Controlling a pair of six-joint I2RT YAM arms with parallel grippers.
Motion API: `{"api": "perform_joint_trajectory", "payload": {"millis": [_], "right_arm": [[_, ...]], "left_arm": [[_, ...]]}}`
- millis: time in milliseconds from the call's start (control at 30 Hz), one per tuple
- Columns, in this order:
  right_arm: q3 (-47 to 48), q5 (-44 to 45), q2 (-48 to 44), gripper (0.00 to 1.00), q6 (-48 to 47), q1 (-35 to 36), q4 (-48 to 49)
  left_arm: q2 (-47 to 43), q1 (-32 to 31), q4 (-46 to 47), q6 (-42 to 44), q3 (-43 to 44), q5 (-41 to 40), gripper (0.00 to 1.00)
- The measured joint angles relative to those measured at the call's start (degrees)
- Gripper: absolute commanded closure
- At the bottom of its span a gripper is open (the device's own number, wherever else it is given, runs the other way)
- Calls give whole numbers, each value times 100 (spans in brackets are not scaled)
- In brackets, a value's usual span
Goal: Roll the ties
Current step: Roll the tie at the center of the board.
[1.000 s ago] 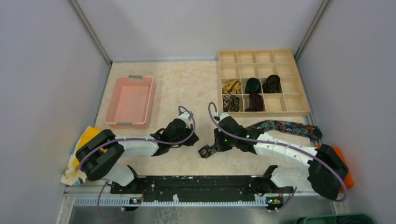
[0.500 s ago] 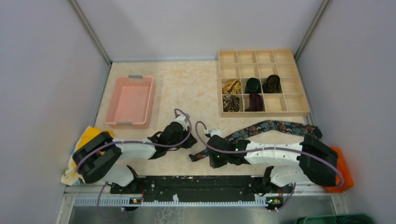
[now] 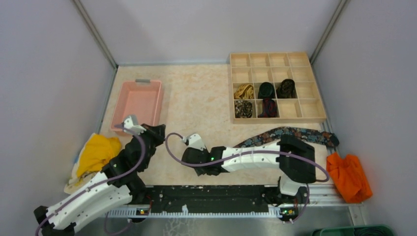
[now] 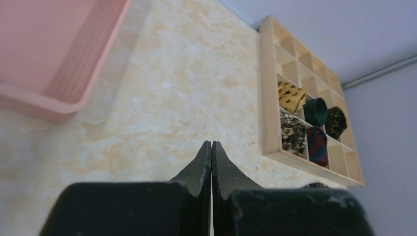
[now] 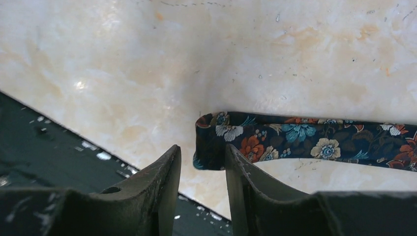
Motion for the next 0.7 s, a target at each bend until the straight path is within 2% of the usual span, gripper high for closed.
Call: {"api": "perform_joint_trajectory", "payload": {"millis": [167,267,333,533,700], "right_arm": [[345,146,647,66,-52,0,-339],[531,273,890,89,-63,0,-509],[616,363,979,95,-48,0,-568],[570,326,966,99,-177,-15,-249],[-356,-393,103,100,-306,-299,787]], "left_arm": [[-522,2,-1139,-411,0,-570,100],[-632,2,-1502,-503,0,-713,100],[-645,2,-1591,-503,0,-748,100],[-575,2,-1729,-518,15,-868,100],[-275,2,-1803,-640,175,-1045,100]]}}
